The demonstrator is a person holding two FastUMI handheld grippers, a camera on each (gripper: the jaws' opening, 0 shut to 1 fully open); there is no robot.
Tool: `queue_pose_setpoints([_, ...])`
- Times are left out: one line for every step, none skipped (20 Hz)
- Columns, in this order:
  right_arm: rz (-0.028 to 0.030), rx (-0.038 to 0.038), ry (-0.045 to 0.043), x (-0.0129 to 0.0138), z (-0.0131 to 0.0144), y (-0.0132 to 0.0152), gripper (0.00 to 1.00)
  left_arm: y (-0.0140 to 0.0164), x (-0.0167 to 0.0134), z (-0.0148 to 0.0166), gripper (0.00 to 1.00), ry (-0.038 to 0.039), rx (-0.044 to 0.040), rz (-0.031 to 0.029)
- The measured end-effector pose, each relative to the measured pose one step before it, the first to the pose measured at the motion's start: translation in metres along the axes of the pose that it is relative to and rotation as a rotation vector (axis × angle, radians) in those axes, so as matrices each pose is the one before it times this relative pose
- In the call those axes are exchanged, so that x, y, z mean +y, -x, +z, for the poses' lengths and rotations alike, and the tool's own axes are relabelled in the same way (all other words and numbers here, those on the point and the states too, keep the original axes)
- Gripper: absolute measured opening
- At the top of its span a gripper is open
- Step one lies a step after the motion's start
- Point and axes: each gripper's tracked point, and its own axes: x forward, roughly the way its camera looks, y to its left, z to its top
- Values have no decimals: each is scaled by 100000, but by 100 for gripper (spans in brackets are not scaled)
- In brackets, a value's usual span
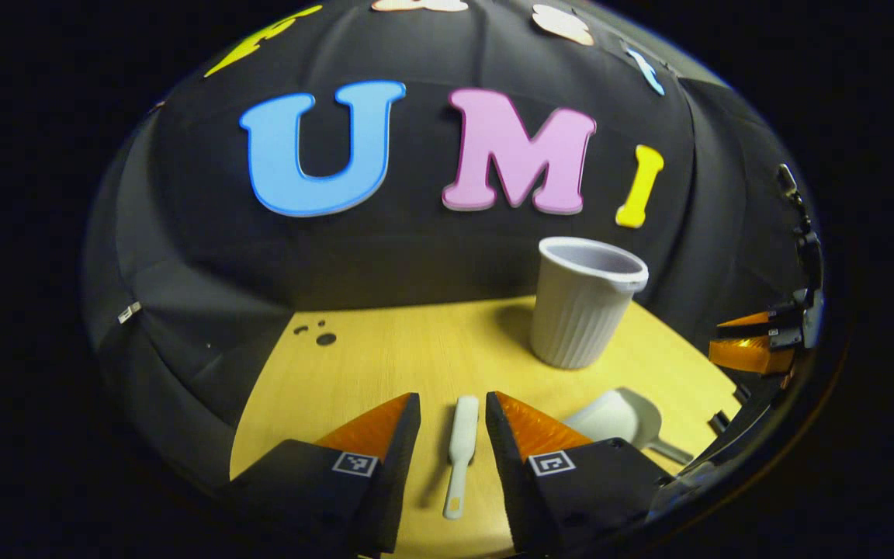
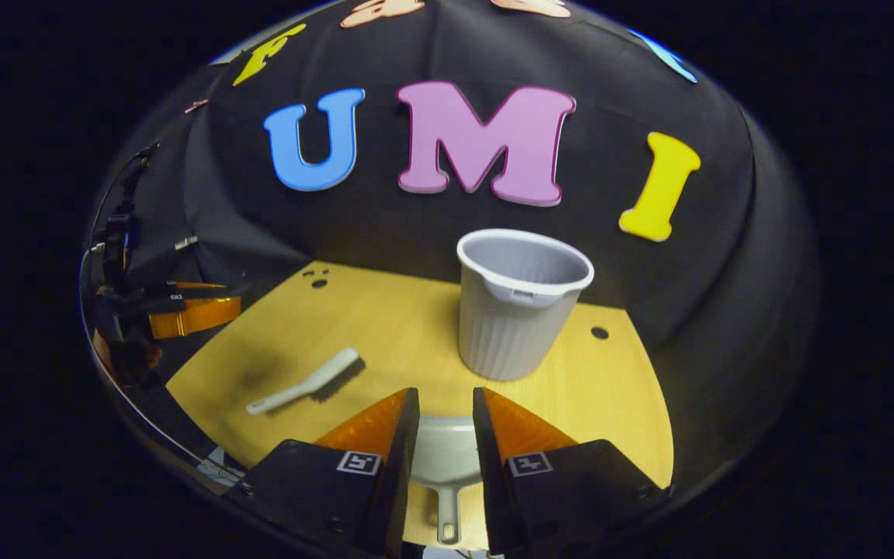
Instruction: Pick up the small broom and dustpan from the desktop, sweep the trash into the dustpan with the broom, and then empty the trash into the garbage bin.
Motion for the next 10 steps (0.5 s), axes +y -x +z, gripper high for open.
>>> queue_pose_setpoints([-1382, -5910, 283, -171, 1641, 411, 44, 324, -235, 1404, 56, -257, -4842, -486])
queue_pose_setpoints([-2270, -4990, 632, -290, 1120, 515, 44, 372, 39, 952, 56, -997, -3977, 232])
queue_pose_setpoints([-2967, -4830, 874, -308, 1351, 565, 44, 406, 18, 491, 56, -1234, -2749, 889])
queue_pose_setpoints([-2200, -2368, 498, -13, 474, 544, 43, 286, -72, 329, 57, -657, -1436, -87])
queue_pose_setpoints([-518, 51, 181, 203, -164, 418, 41, 499, -393, -44, 61, 141, -417, -524])
queue_pose_setpoints([258, 1171, -110, 248, -653, 79, 43, 416, -181, -101, 57, 492, 136, -599])
queue_pose_setpoints([237, 1070, -1028, 236, -499, 21, 44, 302, 30, -330, 57, 747, 438, -153])
queue_pose_setpoints([186, 516, -1438, 142, -19, 495, 45, 315, 105, -170, 57, 867, 468, -108])
queue_pose_setpoints([-340, 223, -1560, 219, 70, 279, 47, 155, 202, -247, 61, 800, 555, -122])
queue_pose_setpoints([-497, -326, -1399, 170, 171, 256, 48, 123, 383, -107, 58, 743, 372, 282])
